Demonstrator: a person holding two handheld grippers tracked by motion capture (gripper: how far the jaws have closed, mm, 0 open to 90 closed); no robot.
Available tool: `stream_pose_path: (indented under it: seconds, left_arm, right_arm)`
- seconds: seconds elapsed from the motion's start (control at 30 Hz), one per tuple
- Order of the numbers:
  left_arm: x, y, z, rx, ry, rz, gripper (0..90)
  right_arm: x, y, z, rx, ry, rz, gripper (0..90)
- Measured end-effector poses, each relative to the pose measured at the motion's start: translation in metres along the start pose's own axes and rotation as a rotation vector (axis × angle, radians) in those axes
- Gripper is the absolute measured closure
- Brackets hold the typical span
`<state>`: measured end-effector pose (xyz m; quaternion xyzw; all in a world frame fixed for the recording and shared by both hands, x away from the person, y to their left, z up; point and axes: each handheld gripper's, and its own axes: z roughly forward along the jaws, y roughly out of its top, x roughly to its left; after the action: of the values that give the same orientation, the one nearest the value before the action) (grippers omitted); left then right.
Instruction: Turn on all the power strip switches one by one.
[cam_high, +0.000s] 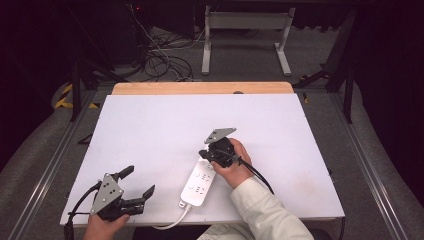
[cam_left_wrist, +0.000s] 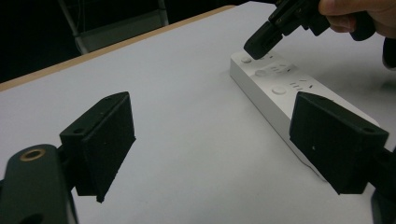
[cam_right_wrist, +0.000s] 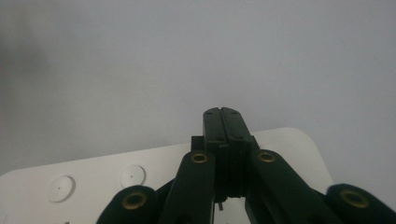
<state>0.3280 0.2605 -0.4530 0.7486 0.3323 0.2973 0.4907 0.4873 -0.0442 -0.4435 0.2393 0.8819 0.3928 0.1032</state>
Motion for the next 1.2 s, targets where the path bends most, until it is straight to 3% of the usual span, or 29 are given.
stream_pose_path:
  seconds: [0.27,0.8,1.2]
  left_arm:
    - [0.0,0.0,0.001,0.001,-0.003,-0.01,14.5]
    - [0.0,0.0,0.001,0.001,-0.003,-0.009,14.5]
    - [-0.001,0.0,0.0,0.003,-0.001,-0.001,14.5]
  right_arm:
    - [0.008,-0.006,0.001,0.02,0.01,-0.019,90.0]
    - [0.01,-0.011,0.007,0.027,0.002,-0.024,90.0]
    - [0.007,-0.013,0.009,0.026,0.029,0.007,90.0]
